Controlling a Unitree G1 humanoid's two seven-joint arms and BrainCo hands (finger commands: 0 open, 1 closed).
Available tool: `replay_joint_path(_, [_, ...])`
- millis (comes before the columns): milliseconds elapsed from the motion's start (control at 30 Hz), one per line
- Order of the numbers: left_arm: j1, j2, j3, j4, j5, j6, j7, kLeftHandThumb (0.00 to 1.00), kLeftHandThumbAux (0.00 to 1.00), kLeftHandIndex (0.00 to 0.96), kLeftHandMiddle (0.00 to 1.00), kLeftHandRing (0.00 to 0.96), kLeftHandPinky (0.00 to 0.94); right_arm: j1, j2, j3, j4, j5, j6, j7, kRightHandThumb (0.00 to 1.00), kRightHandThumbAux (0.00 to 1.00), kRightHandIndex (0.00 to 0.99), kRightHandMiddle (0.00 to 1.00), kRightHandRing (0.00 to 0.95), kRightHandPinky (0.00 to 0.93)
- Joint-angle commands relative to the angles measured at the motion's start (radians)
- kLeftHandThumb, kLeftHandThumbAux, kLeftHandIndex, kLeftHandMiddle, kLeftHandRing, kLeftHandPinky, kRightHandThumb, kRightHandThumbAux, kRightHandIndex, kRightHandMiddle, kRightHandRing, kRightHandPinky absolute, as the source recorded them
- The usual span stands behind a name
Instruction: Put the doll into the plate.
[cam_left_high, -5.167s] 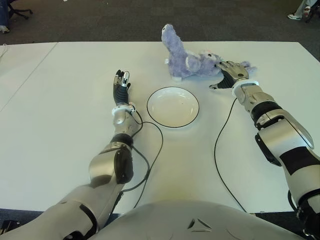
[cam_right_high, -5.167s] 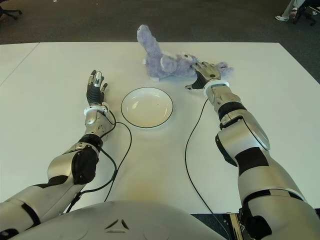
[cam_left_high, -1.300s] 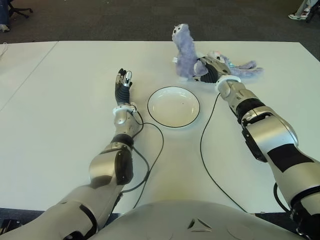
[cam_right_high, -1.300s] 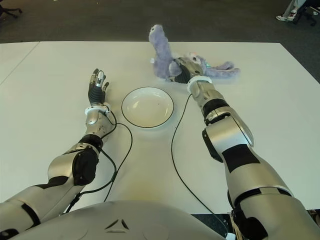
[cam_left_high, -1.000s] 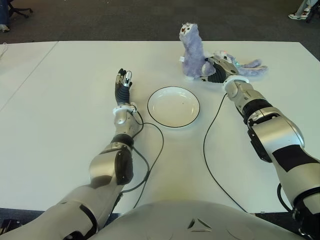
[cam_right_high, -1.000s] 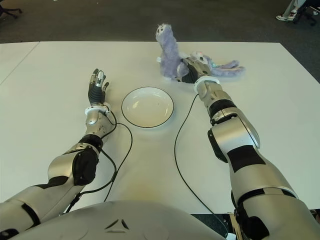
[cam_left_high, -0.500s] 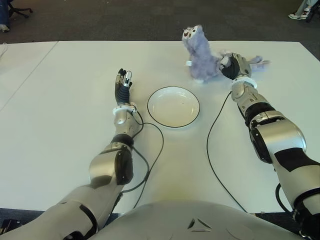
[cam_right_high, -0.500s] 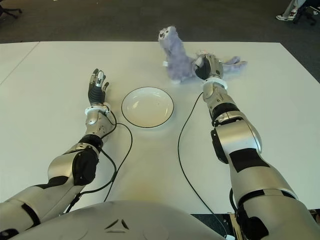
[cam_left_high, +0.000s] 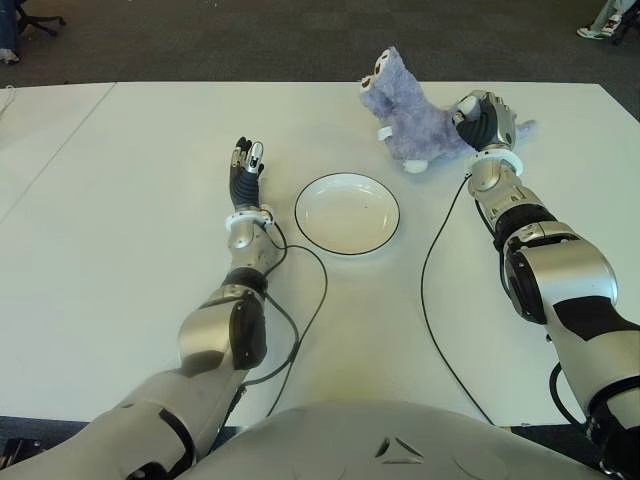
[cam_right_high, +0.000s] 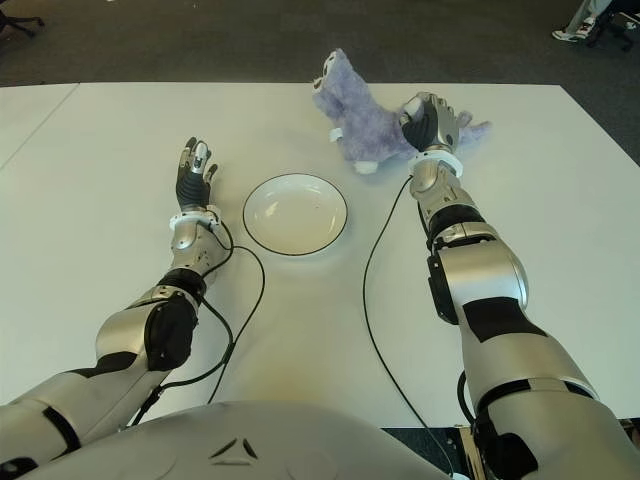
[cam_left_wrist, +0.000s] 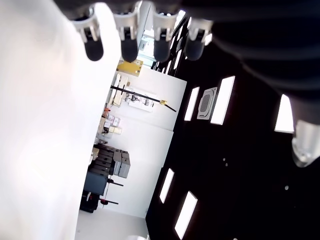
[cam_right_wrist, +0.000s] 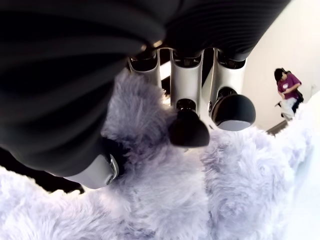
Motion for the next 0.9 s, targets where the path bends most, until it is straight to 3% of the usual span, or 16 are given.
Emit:
replay_joint_path(33, [0.226,-0.060,0.021,0.135,-0.020,0.116,0.026,0.000,0.490,0.020,0.034,0.017,0.019,0.009,-0.023,-0.040,-0.023,0.045,-0.106,-0.047,0.705,0.716,0.440,0.861,0.870,0.850])
replay_joint_path(333, [0.219,-0.058,0.022,0.137,-0.018,0.127,0.040,0.000,0.489,0.026,0.041,0.021,0.022,0.041,-0.018,-0.038,-0.050,0.033,-0.250,-0.079,0.703,0.717,0.439,0.866,0.875,0.850])
replay_joint_path(567, [0.222,-0.056,0.016,0.136,-0.012,0.119,0.036,0.000,0.493,0.025,0.043,0.026,0.022,0.053,-0.029,0.000,-0.081,-0.011,-0.364,-0.130,0.703,0.717,0.439,0.875,0.882,0.862])
replay_joint_path(900, [0.219,-0.055,0.032,0.137,-0.028,0.122,0.031,0.000,0.495,0.030,0.037,0.021,0.026,0.035,-0.049,0.044,-0.148,-0.051,-0.452,-0.167,0.703,0.717,0.439,0.880,0.884,0.867])
